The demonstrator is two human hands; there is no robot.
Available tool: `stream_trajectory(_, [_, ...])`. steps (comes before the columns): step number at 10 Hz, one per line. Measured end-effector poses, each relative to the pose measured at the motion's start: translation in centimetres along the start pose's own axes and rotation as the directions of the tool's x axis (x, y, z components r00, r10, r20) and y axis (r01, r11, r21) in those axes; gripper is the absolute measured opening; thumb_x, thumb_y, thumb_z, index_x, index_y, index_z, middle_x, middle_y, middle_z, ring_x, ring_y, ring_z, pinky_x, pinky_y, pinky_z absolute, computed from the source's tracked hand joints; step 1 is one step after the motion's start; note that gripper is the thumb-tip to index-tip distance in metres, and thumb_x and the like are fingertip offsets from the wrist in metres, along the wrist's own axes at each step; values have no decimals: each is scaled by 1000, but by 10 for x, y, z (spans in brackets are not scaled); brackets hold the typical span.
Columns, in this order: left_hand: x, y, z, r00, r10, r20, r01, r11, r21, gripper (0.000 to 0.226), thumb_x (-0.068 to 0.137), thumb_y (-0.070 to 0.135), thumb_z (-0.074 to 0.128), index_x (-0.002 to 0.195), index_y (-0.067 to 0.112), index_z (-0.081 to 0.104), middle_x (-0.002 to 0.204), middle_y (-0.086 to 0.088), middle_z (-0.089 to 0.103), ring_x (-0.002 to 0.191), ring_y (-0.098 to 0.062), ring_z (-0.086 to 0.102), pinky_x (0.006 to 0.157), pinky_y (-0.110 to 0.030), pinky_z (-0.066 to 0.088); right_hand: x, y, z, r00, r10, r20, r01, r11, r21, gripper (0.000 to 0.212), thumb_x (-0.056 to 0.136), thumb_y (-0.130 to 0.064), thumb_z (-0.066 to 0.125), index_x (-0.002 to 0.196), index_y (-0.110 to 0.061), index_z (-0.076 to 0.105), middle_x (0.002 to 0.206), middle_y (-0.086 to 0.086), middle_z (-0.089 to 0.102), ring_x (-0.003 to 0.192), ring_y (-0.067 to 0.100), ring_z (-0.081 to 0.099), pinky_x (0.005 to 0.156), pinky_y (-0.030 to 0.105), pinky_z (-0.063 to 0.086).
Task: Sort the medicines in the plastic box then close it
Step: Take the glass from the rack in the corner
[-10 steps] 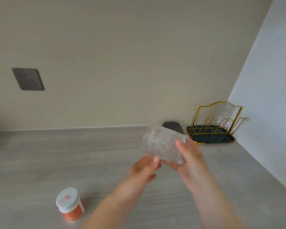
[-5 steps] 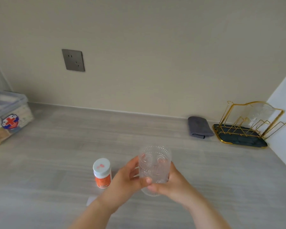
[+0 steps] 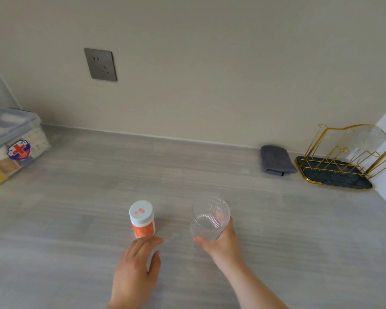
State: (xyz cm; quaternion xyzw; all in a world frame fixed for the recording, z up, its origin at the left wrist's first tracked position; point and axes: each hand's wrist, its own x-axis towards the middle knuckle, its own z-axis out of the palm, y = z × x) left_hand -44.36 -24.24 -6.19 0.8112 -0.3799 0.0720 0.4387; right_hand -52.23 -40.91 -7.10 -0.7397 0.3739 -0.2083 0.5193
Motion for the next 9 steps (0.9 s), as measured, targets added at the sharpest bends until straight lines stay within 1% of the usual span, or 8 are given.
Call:
stream_trajectory(1, [-5, -12, -9, 999, -36, 12, 35, 992, 125, 34, 69, 23, 38, 81, 10, 67, 81, -10, 72, 81, -12, 47, 66, -25, 39, -1, 5, 9, 1000, 11, 19, -11, 1000, 0, 77, 54, -9, 84, 120, -14, 43, 113, -1, 54, 106, 9, 50, 91, 18, 34])
stream_trajectory(2, [-8, -23, -11, 997, -83, -3, 82, 980, 182, 37, 67, 23, 37, 78, 6, 68, 80, -10, 72, 81, -12, 47, 65, -24, 38, -1, 7, 16, 999, 29, 14, -29, 999, -23, 79, 53, -12, 85, 120, -13, 43, 119, 3, 57, 110, 14, 53, 92, 20, 37])
stream_trajectory(4, [-5, -28, -11, 988, -150, -44, 156, 968, 195, 43, 67, 26, 35, 78, 3, 69, 83, -11, 72, 84, -12, 46, 69, -24, 37, 1, 10, 15, 999, 34, 14, -33, 997, -68, 78, 55, -12, 84, 120, -11, 42, 122, 7, 57, 115, 20, 53, 92, 21, 37])
stream_trajectory(5, [-7, -29, -14, 982, -184, -37, 188, 964, 188, 45, 67, 28, 33, 80, 5, 69, 84, -12, 72, 85, -13, 45, 66, -20, 41, -1, 11, 16, 998, 59, 3, -59, 994, -89, 78, 55, -15, 84, 120, -12, 41, 120, 6, 58, 112, 20, 54, 87, 20, 38])
stream_trajectory(6, [-12, -33, -16, 976, -212, -41, 216, 953, 210, 47, 66, 30, 32, 80, 6, 70, 86, -12, 72, 85, -13, 45, 67, -22, 42, 0, 12, 16, 998, 65, 12, -63, 990, -124, 79, 55, -21, 84, 121, -14, 40, 120, 5, 58, 112, 21, 55, 89, 24, 40])
stream_trajectory(7, [-18, -39, -19, 969, -242, -54, 247, 950, 193, 49, 64, 31, 32, 82, 5, 70, 88, -14, 71, 86, -14, 44, 70, -25, 41, -2, 11, 15, 999, 54, 8, -52, 991, -125, 85, 56, -20, 83, 127, -12, 36, 125, 7, 56, 115, 22, 54, 94, 27, 40])
stream_trajectory(8, [-23, -48, -26, 969, -242, -43, 245, 953, 178, 43, 65, 26, 37, 82, 5, 70, 89, -16, 71, 87, -15, 43, 72, -35, 48, -9, 12, 16, 999, 37, 7, -37, 997, -73, 95, 61, -10, 80, 137, -11, 24, 134, 6, 48, 122, 22, 48, 102, 28, 36])
stream_trajectory(9, [-25, -55, -37, 981, -187, -56, 193, 969, 156, 48, 63, 29, 32, 79, 5, 70, 86, -16, 71, 87, -17, 43, 67, -28, 44, -31, 12, 16, 996, 50, -77, -52, 998, -31, 92, 65, -2, 76, 139, -9, 21, 136, 9, 45, 123, 22, 47, 105, 34, 37])
